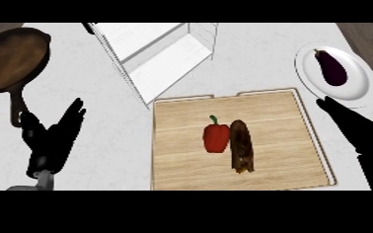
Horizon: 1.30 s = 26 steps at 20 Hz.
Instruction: Pick the sweet potato from the tray and place it in the tiered shelf
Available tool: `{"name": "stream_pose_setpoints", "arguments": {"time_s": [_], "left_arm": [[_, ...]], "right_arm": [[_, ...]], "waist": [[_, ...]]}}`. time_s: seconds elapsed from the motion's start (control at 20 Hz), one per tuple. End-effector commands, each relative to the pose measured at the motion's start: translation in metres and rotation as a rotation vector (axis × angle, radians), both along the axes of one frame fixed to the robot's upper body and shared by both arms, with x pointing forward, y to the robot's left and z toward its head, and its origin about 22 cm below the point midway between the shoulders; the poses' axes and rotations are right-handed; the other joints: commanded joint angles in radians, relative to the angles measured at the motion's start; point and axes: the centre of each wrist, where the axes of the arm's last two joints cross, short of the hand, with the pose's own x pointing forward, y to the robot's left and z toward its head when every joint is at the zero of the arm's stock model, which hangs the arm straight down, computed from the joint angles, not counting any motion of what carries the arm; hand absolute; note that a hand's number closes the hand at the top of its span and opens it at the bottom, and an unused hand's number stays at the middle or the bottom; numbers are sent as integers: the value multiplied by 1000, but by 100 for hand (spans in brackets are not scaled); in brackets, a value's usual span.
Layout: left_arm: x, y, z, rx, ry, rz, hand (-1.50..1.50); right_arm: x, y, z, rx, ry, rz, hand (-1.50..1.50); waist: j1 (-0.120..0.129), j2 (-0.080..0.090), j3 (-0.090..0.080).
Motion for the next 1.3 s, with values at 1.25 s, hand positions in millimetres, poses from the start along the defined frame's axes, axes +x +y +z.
{"name": "stream_pose_setpoints", "arguments": {"time_s": [1.25], "left_arm": [[6, -3, -16, -9, 76, -10, 0]], "right_arm": [[68, 93, -108, -355, 223, -390, -150]], "waist": [[11, 6, -5]]}}
